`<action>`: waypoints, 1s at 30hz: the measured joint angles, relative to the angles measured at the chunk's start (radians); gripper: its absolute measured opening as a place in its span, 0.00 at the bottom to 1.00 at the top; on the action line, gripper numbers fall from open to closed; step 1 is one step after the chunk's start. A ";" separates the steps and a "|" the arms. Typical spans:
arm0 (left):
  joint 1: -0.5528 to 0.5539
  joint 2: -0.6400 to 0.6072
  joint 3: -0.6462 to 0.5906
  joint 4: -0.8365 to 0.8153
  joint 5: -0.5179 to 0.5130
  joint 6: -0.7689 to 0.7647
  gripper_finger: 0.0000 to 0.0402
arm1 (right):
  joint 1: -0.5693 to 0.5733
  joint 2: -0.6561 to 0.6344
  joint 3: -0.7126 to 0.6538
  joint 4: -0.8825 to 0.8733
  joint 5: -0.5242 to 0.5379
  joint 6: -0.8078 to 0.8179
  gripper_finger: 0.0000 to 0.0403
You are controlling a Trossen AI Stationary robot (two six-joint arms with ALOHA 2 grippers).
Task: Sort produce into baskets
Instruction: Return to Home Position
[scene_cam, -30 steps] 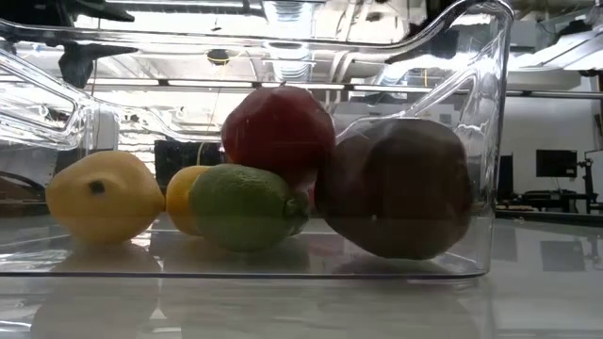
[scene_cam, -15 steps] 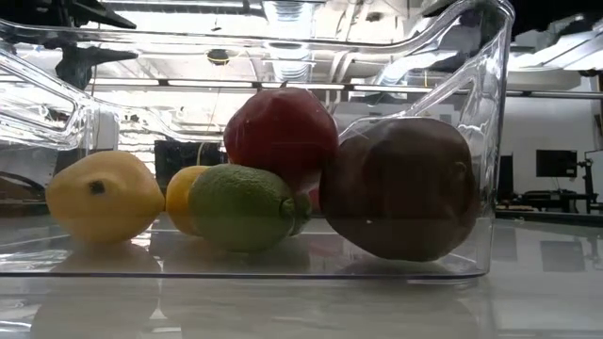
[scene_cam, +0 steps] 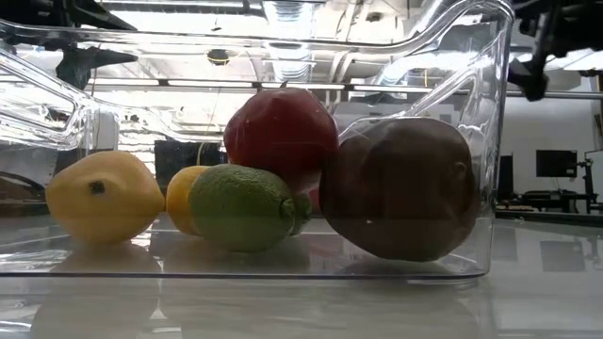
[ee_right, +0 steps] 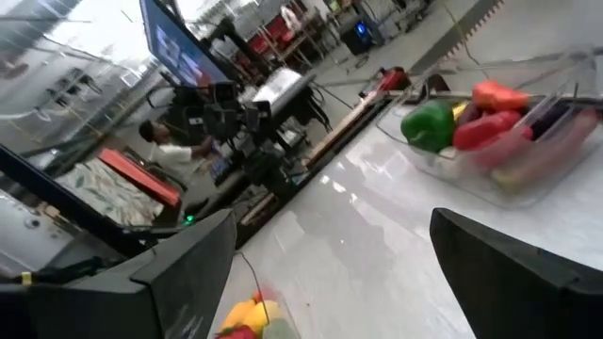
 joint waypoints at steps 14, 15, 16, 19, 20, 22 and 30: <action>0.000 0.012 0.000 -0.099 -0.222 0.156 0.48 | -0.007 -0.194 -0.082 -0.068 0.028 -0.065 0.94; -0.001 0.012 0.000 -0.097 -0.259 0.174 0.48 | -0.007 -0.202 -0.092 -0.080 0.025 -0.066 0.94; 0.000 0.011 0.000 -0.090 -0.291 0.197 0.48 | -0.007 -0.202 -0.098 -0.076 0.024 -0.067 0.94; 0.000 0.011 0.000 -0.085 -0.363 0.264 0.48 | -0.007 -0.202 -0.106 -0.079 0.024 -0.071 0.94; 0.000 0.011 0.000 -0.083 -0.367 0.275 0.48 | -0.007 -0.201 -0.116 -0.062 0.022 -0.073 0.94; 0.000 0.011 0.000 -0.090 -0.359 0.300 0.48 | -0.007 -0.201 -0.143 -0.038 0.022 -0.060 0.94; 0.000 0.007 -0.077 -0.011 -0.419 0.408 0.48 | -0.007 -0.201 -0.283 0.078 0.019 0.008 0.94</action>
